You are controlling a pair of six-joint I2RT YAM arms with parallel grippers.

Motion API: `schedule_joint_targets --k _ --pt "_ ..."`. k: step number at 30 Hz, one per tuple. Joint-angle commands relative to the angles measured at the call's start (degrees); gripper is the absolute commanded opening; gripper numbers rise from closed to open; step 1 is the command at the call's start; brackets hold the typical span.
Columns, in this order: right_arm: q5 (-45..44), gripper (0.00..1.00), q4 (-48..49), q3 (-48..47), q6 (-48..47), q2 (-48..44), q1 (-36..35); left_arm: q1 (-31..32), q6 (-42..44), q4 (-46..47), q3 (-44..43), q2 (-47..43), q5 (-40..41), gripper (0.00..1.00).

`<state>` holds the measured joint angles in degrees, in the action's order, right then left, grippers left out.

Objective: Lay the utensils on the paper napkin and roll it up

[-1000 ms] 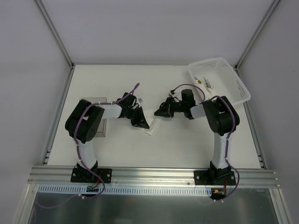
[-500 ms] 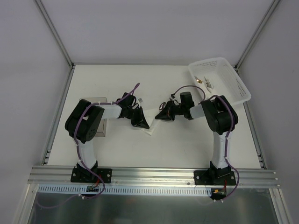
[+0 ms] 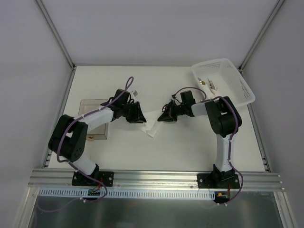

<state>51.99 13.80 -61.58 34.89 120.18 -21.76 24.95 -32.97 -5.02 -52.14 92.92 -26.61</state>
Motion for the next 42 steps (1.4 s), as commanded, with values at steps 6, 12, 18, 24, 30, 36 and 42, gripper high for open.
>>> schedule_joint_targets --k 6,12,18,24,30,36,42 --pt "-8.7 0.06 -11.0 -1.3 -5.7 1.3 -1.6 -3.7 -2.0 -4.6 0.7 -4.7 10.5 0.41" --pt "-8.3 0.05 -12.4 -2.2 -6.3 1.8 -1.7 -5.1 -3.2 -4.8 0.1 1.5 12.5 0.42" --pt "-8.6 0.05 -13.4 -2.4 -6.9 2.3 -1.8 -5.4 -3.4 -4.7 -2.5 7.0 16.5 0.4" --pt "-9.0 0.04 -13.5 -2.7 -7.5 2.4 -1.9 -5.5 -3.4 -4.0 -6.0 12.5 12.8 0.36" --pt "-8.7 0.03 -15.0 -2.8 -7.5 3.0 -1.9 -5.5 -4.0 -3.7 -7.1 15.4 11.1 0.26" --pt "-8.9 0.01 -15.4 -3.2 -7.7 3.6 -1.8 -5.7 -4.6 -1.9 -5.8 13.1 9.7 0.08" --pt "-9.5 0.0 -16.2 -3.4 -8.1 3.5 -1.9 -5.7 -4.5 -0.2 -3.6 5.5 6.0 0.0"
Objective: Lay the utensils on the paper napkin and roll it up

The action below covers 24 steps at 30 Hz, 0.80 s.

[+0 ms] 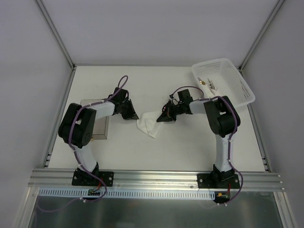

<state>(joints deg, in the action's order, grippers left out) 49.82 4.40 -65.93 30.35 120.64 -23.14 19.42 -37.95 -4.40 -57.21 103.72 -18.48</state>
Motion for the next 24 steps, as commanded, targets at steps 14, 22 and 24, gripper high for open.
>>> schedule_joint_targets --k 14,22,24 --pt "-7.9 0.0 -7.7 0.7 -4.1 3.3 -0.5 2.6 -0.5 7.9 1.8 -10.0 -15.6 0.0" --pt "-7.7 0.0 -8.2 0.5 -4.5 3.0 -0.4 8.5 -7.8 19.0 2.0 -1.3 -20.5 0.0" --pt "-7.6 0.0 -8.4 0.5 -4.5 2.9 -0.3 10.6 -8.7 19.5 1.3 1.4 -19.3 0.0"
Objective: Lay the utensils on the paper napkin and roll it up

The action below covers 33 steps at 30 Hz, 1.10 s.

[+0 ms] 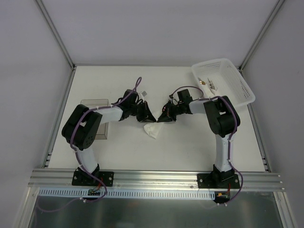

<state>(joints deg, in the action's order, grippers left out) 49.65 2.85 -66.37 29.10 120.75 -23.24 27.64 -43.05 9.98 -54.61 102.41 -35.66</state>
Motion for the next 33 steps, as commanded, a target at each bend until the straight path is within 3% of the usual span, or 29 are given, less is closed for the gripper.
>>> schedule_joint_targets --k 1,14,25,33 --pt "-7.5 0.0 -6.8 0.9 -3.3 2.7 -0.1 3.0 -4.0 5.1 -1.4 3.6 -1.4 0.0" --pt "-6.7 0.02 -9.5 1.1 -6.4 -2.7 0.1 4.6 -5.0 -4.3 -0.8 10.0 10.3 0.0" --pt "-4.4 0.11 -17.1 -1.2 -15.4 -12.3 2.8 4.1 -3.0 -7.3 -2.3 10.4 11.0 0.0" --pt "-1.8 0.09 -16.7 -4.9 -18.6 -6.8 3.3 3.7 -0.8 -9.1 -3.6 10.2 10.3 0.0"
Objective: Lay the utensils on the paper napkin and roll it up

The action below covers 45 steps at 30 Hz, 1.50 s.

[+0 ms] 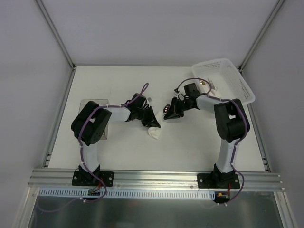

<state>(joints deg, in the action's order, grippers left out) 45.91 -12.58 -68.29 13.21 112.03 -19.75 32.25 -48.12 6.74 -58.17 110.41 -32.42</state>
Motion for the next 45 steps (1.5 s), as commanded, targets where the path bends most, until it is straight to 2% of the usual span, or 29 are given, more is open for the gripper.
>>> schedule_joint_targets --k 1,13,25,29,34,36,39,45 --pt "2.8 0.09 0.2 -2.9 -2.1 2.3 -0.1 -0.9 4.6 -6.0 -0.1 2.2 6.9 0.0" --pt "2.0 0.08 3.7 0.1 1.0 8.0 -1.3 -3.9 11.4 -13.2 -4.0 3.1 4.4 0.0" --pt "-0.2 0.04 7.6 -1.1 10.0 11.5 -4.6 -6.3 14.8 -14.3 -0.8 -1.2 3.7 0.0" --pt "-1.3 0.0 7.7 -0.4 12.6 12.2 -4.9 -6.2 17.3 -14.0 -1.3 -4.9 2.5 0.0" --pt "-1.2 0.0 8.3 1.3 16.9 13.7 -4.9 -6.2 17.0 -14.0 -2.4 -10.0 -0.5 0.0" --pt "-1.3 0.0 11.2 3.4 19.4 13.7 -4.8 -6.1 16.5 -14.2 -2.5 -10.9 -1.1 0.0" --pt "-0.9 0.0 16.9 6.1 21.8 13.4 -4.8 -5.4 16.0 -14.1 -1.9 -11.4 -1.9 0.0" --pt "-2.1 0.0 17.1 6.2 21.7 13.7 -4.6 -1.6 15.1 -13.9 -1.0 -9.8 -2.0 0.0"
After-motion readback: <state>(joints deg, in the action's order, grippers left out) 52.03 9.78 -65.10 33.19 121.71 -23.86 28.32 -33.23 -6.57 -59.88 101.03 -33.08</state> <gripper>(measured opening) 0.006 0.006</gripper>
